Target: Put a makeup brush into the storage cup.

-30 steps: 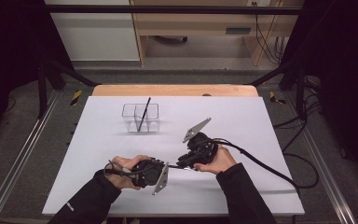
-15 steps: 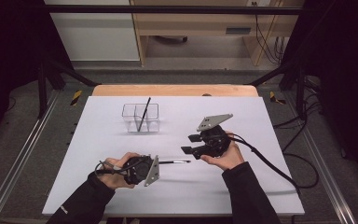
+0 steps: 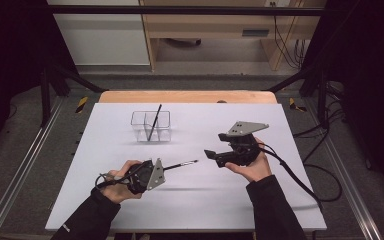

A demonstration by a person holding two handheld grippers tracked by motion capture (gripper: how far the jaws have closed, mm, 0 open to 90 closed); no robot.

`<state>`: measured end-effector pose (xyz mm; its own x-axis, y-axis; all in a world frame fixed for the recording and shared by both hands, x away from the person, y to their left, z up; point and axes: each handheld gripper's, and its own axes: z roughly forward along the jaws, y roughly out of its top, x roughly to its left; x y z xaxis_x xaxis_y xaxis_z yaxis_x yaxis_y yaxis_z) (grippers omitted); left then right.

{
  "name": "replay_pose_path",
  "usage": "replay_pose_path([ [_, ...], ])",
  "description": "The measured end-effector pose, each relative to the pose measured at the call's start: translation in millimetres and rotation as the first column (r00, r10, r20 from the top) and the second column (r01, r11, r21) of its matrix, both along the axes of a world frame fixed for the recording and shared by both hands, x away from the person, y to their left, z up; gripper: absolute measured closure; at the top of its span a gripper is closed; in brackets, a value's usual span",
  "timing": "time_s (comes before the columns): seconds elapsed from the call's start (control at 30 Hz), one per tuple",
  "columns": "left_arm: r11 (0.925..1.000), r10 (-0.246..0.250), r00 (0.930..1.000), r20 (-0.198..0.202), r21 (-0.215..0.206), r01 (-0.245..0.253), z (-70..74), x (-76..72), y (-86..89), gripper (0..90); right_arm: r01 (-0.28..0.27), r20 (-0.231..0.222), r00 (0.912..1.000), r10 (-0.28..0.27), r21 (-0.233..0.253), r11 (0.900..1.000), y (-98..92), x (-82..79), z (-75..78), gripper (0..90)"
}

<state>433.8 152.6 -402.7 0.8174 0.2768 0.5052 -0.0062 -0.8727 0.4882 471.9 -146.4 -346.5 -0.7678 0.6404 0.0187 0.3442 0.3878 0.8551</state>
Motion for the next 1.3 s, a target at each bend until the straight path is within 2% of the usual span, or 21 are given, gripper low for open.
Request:
replay_pose_path([
  [0.17,0.9932,0.065,0.9977,-0.022,-0.095,-0.067,1.7,2.4,9.9,82.9,0.052,0.019,0.9984,-0.053,0.043,0.998,-11.2,-2.8,-1.4,23.1],
  [0.3,0.9782,0.116,0.9924,-0.041,-0.169,-0.121,1.6,3.9,17.5,82.9,0.081,0.030,0.9961,-0.083,0.069,0.994,-18.1,-4.7,-3.9,20.3],
  [0.47,0.9557,0.174,0.9834,-0.051,-0.232,-0.181,-0.3,4.4,23.5,82.9,0.105,0.046,0.9930,-0.109,0.087,0.991,-24.8,-6.6,-8.3,17.7],
  [0.5,0.9482,0.187,0.9808,-0.057,-0.251,-0.195,-1.1,4.4,24.6,82.9,0.110,0.050,0.9921,-0.115,0.090,0.990,-25.6,-6.6,-9.7,16.6],
  [0.6,0.9333,0.210,0.9754,-0.067,-0.284,-0.220,-2.5,4.5,26.5,82.9,0.120,0.048,0.9910,-0.125,0.101,0.988,-27.2,-7.7,-13.8,15.5],
  [0.73,0.9091,0.239,0.9671,-0.087,-0.330,-0.254,-5.1,4.3,27.4,82.9,0.123,0.045,0.9907,-0.129,0.114,0.986,-26.9,-9.3,-18.0,14.7],
  [0.83,0.8967,0.254,0.9620,-0.099,-0.348,-0.273,-6.5,4.1,27.6,82.9,0.128,0.045,0.9899,-0.135,0.131,0.983,-27.0,-10.0,-19.7,14.3],
  [0.97,0.8743,0.266,0.9571,-0.114,-0.389,-0.290,-8.1,3.9,28.3,82.9,0.134,0.040,0.9891,-0.142,0.154,0.979,-26.8,-11.2,-21.2,13.7],
  [1.07,0.8536,0.272,0.9521,-0.140,-0.422,-0.306,-9.1,3.4,28.5,82.9,0.137,0.038,0.9886,-0.145,0.160,0.977,-25.6,-12.0,-22.0,12.3],
  [1.3,0.8109,0.290,0.9439,-0.158,-0.483,-0.330,-8.9,1.4,28.3,82.9,0.158,0.037,0.9850,-0.168,0.196,0.968,-22.9,-12.8,-23.4,10.3],
])
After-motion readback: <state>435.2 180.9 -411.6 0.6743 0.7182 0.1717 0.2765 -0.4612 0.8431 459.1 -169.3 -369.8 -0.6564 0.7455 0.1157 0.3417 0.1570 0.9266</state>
